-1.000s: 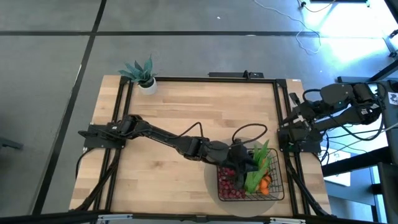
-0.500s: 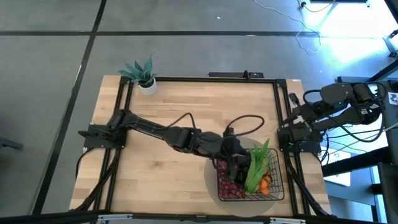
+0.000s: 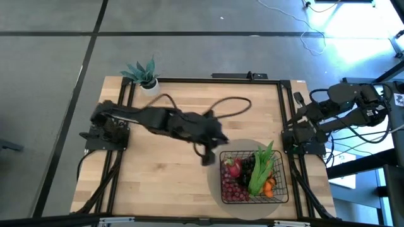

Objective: Build produce basket
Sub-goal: Return to Home Position

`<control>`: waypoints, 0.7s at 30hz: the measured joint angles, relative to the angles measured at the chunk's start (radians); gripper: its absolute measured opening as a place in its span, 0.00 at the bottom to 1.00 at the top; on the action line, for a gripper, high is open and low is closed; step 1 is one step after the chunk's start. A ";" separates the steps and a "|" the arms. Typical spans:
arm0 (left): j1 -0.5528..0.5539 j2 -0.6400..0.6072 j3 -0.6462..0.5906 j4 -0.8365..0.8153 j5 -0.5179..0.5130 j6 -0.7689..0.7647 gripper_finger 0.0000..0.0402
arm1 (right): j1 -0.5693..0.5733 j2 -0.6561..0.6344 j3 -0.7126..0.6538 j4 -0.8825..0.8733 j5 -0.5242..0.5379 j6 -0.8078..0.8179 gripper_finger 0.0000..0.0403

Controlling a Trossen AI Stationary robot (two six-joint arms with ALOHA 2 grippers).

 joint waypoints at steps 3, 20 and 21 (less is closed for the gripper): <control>-0.001 -0.072 0.000 -0.125 -0.021 0.032 0.02 | 0.000 0.000 0.000 0.013 0.016 0.001 0.01; 0.029 -0.588 -0.403 -0.416 -0.005 0.041 0.00 | 0.000 -0.156 -0.258 0.374 0.044 0.160 0.00; 0.033 -0.630 -0.454 -0.377 0.005 0.030 0.00 | 0.000 -0.173 -0.283 0.388 0.044 0.160 0.00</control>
